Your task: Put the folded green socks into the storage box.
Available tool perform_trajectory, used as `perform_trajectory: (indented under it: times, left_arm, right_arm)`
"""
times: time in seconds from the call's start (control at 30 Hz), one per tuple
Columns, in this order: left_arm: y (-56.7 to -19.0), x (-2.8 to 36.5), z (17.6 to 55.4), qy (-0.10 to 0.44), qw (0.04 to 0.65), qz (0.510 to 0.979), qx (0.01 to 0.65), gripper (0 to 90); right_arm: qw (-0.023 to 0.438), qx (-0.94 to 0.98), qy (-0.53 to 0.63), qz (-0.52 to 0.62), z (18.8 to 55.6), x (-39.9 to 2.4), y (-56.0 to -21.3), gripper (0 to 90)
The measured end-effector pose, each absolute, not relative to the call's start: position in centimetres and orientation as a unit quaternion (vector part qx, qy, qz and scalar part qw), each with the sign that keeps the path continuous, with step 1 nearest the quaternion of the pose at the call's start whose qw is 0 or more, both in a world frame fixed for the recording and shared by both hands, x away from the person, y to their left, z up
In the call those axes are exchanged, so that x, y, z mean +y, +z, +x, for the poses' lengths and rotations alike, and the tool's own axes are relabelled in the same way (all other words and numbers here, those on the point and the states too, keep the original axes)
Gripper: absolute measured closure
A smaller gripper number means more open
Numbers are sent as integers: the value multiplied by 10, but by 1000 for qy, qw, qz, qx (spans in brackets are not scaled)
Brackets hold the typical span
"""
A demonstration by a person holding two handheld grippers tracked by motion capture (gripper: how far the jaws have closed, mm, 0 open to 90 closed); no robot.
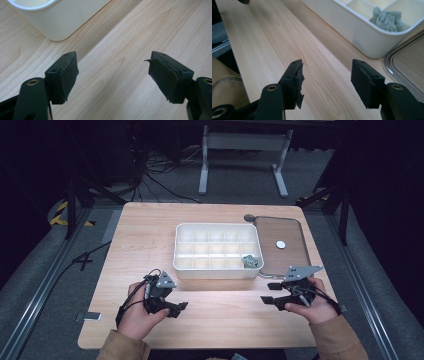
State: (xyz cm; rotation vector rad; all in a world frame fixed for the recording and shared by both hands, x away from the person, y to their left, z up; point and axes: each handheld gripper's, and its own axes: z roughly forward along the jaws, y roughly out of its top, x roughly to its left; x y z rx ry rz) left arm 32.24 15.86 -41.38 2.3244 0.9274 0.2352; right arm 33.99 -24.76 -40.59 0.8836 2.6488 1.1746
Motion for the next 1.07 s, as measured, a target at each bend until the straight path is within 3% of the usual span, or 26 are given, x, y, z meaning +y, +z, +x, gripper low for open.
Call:
perform_trajectory:
  times: [0.1,0.37,0.7,0.93,1.07]
  left_arm:
    - [-419,159,324,89,302,883,348,230]
    - [-426,157,326,79,284,893,341,214]
    - [-438,148,325,62,254,914,310,188]
    - [-444,143,324,53,242,923,293,185]
    - [-446,145,324,51,238,925,292,185]
  right_arm:
    - [40,879,377,289,341,-246,-426,437]
    - [67,891,362,267,334,-236,-460,429]
    - [92,890,358,265,326,-220,-475,404]
    - [107,879,395,246,326,-216,-485,297]
    - [107,878,398,242,327,-216,-486,284]
